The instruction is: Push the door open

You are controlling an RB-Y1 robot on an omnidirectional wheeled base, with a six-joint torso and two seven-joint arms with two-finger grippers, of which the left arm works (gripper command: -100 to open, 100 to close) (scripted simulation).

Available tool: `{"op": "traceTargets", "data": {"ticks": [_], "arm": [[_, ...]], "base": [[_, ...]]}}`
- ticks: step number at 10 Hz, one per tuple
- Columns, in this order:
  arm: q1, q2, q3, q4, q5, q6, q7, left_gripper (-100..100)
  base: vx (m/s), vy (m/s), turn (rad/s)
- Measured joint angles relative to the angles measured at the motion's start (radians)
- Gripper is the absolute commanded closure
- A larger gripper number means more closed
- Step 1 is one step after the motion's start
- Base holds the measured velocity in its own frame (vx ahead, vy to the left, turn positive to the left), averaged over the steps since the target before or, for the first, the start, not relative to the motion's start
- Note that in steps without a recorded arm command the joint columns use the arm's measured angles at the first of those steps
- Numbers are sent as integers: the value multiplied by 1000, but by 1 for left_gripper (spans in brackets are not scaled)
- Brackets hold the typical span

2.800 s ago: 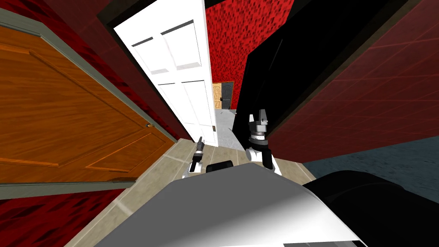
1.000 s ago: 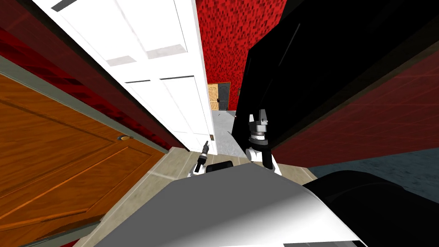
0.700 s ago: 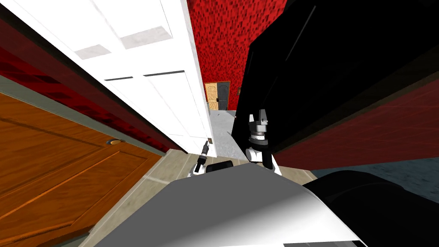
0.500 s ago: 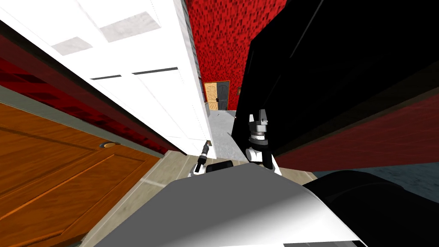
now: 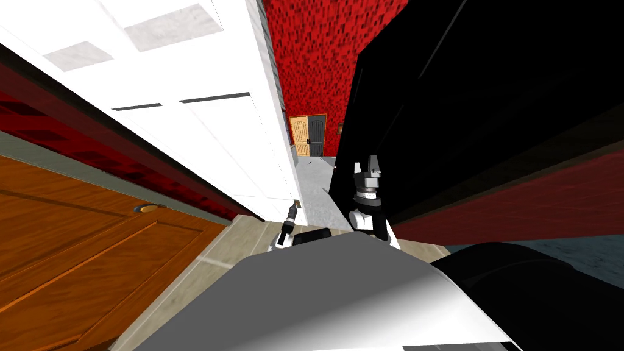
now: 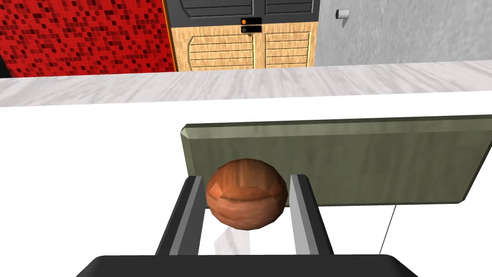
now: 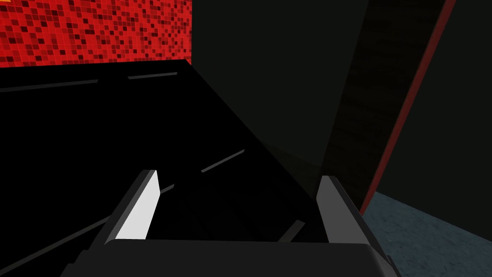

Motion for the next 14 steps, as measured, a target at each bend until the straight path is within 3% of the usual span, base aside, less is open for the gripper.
{"op": "traceTargets", "data": {"ticks": [6, 9, 10, 11, 14], "arm": [[0, 9, 12, 23, 6, -3, -11, 100], [9, 22, 29, -11, 13, 21, -22, 100], [-11, 28, 44, 13, 20, 12, -25, 100], [-9, 32, 56, 20, 25, -2, -33, -100], [-7, 35, 54, 13, 27, 2, -28, -100]], "base": [[83, -42, 26], [179, -64, 60], [186, -66, 76], [-34, -39, 61], [-169, -7, 15]]}}
